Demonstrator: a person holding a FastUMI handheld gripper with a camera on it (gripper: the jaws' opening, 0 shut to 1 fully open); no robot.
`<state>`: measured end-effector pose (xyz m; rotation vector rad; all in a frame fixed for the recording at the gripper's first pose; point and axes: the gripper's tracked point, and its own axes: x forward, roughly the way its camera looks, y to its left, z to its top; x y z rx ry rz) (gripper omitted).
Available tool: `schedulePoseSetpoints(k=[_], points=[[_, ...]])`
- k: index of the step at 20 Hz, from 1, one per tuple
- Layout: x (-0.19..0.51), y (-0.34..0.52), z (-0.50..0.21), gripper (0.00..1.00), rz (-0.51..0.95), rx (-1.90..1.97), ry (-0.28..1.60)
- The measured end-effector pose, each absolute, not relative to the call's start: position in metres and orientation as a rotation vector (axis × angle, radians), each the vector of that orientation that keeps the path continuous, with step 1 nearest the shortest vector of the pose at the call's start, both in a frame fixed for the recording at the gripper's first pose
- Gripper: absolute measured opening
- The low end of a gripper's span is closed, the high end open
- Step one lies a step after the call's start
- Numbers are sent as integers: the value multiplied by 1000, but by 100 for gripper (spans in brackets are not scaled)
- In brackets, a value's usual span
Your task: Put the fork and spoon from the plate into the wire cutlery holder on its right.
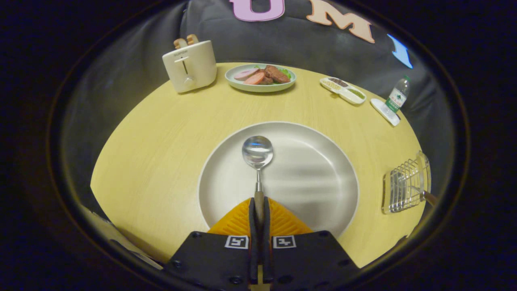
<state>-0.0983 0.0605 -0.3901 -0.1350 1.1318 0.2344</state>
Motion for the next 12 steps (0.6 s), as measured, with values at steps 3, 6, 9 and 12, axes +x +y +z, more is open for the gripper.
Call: schedulePoseSetpoints(k=[3, 6, 9, 12], points=[[-99, 54, -385, 8, 230, -133, 1139], [-100, 41, -377, 8, 218, -133, 1153], [-101, 28, -368, 8, 200, -127, 1170], [-100, 18, -357, 8, 190, -120, 1169]])
